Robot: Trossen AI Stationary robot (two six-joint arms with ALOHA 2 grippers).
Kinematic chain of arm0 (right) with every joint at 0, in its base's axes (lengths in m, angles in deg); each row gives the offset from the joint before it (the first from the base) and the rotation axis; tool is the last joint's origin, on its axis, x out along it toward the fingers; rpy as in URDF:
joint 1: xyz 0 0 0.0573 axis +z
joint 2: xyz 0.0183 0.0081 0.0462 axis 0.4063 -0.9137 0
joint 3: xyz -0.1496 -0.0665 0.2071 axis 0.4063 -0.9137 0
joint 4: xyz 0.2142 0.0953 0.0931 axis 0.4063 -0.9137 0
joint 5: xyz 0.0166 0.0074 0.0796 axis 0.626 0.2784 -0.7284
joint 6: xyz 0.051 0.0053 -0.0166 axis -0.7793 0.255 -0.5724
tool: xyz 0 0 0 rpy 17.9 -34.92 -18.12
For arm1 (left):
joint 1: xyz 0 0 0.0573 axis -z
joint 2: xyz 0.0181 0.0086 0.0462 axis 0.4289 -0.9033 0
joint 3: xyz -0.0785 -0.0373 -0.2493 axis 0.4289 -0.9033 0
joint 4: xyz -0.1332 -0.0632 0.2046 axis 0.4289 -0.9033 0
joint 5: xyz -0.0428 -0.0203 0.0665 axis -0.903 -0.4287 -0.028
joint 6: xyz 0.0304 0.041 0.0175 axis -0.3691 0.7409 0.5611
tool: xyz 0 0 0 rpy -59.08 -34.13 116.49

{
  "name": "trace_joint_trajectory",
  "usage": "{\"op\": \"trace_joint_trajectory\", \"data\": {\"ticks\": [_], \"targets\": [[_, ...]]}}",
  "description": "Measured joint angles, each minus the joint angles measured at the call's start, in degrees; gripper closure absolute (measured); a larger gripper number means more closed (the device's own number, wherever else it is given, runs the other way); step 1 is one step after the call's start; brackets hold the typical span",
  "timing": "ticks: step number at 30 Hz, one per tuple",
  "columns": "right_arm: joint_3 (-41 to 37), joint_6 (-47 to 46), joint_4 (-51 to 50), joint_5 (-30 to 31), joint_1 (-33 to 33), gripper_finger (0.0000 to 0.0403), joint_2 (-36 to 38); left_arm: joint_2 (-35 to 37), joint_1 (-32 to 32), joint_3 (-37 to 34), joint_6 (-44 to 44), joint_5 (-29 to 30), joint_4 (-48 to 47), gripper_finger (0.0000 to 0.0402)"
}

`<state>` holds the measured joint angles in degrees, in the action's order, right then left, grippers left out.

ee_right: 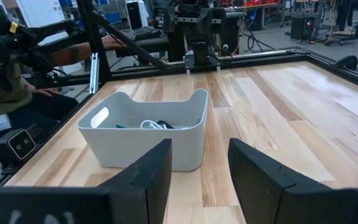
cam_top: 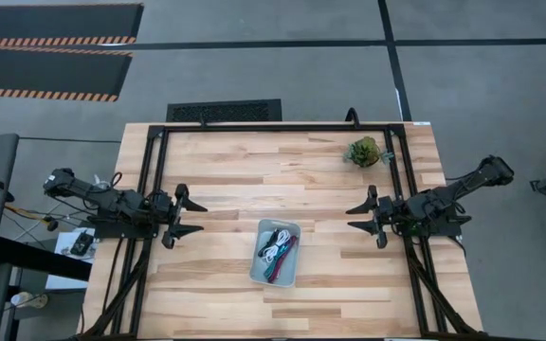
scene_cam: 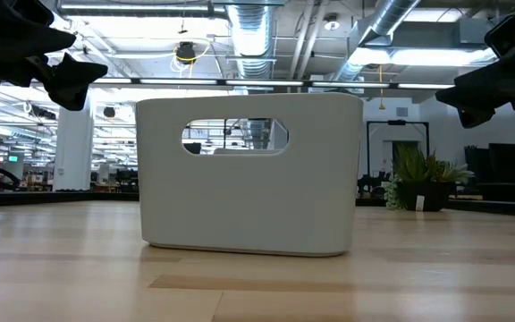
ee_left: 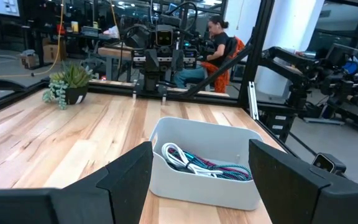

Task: Pick and place USB-C Cables
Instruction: Return to Home Position

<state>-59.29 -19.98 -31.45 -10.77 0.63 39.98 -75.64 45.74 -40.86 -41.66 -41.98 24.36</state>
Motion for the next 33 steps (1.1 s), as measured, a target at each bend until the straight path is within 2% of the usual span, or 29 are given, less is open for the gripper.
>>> {"op": "trace_joint_trajectory", "data": {"ticks": [33], "targets": [[0.00,0.00,-0.02,0.02,0.00,0.0222,0.02,0.00,-0.01,-0.01,0.00,0.00,-0.01,0.0150]]}}
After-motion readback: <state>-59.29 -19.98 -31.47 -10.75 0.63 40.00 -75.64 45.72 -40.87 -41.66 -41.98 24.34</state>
